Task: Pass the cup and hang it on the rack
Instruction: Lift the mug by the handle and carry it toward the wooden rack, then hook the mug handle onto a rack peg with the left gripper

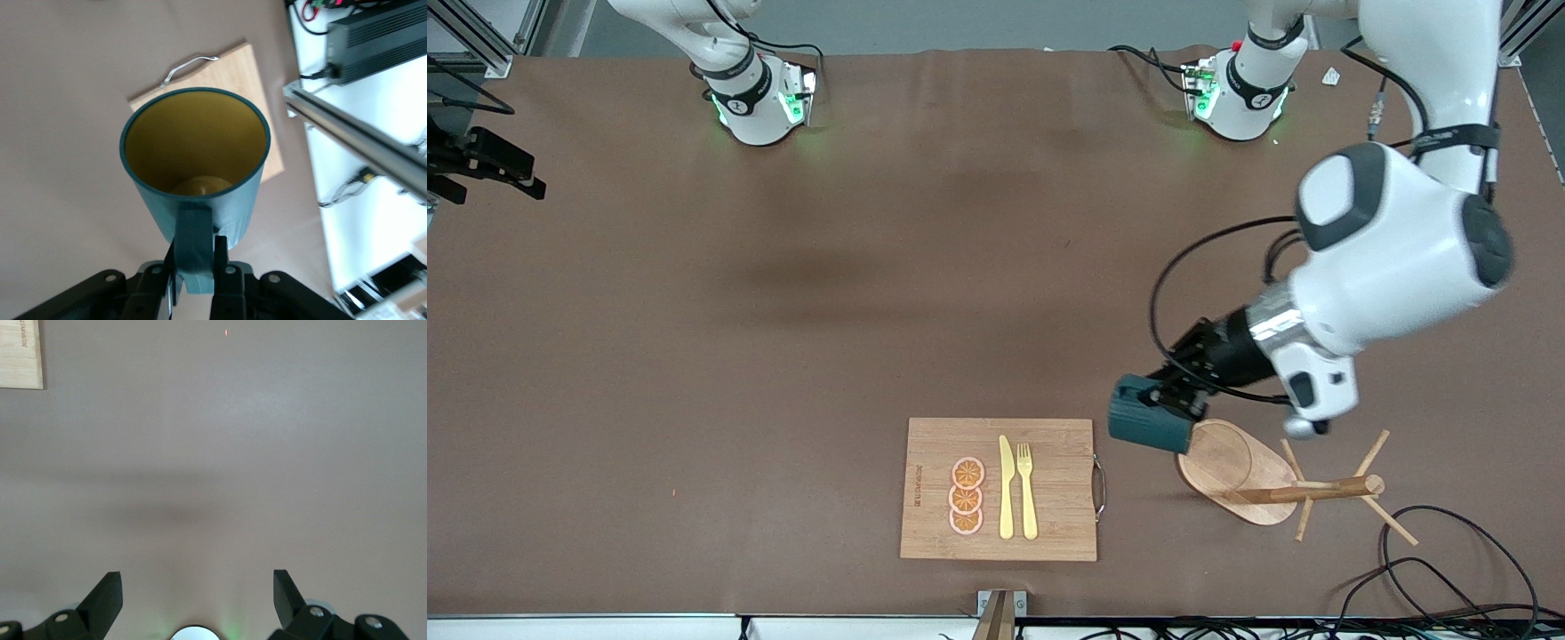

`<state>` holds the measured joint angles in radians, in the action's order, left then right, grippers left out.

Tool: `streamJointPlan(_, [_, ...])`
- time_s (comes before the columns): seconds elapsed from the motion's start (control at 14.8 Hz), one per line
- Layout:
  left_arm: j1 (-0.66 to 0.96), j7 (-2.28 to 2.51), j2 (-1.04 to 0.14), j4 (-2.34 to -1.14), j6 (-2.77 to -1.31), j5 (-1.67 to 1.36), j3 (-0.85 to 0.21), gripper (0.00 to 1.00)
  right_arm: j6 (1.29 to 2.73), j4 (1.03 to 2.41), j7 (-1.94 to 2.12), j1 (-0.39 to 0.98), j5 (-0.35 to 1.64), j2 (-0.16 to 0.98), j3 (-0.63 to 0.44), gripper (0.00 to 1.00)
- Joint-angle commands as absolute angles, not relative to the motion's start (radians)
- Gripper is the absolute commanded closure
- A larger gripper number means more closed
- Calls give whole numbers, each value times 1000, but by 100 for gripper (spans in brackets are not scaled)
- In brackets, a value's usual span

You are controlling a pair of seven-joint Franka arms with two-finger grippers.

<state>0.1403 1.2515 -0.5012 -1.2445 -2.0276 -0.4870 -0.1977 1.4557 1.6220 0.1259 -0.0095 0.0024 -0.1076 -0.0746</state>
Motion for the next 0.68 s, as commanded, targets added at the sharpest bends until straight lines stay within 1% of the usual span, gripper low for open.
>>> streamJointPlan(0.0, [83, 1177, -502, -1266, -2066, -630, -206, 100, 1465, 1654, 140, -15, -14, -135, -69, 0])
streamJointPlan(0.14, [42, 1167, -512, -1266, -2080, -731, -203, 100, 1463, 1654, 140, -15, -14, -133, -69, 0])
streamJointPlan(0.41, [5, 1108, -537, -1267, -2080, -749, -204, 99, 1463, 1654, 140, -15, -14, -133, -69, 0])
streamJointPlan(0.61, [-46, 1097, -551, -1269, -2059, -842, -202, 99, 1463, 1652, 140, -15, -14, -133, -69, 0])
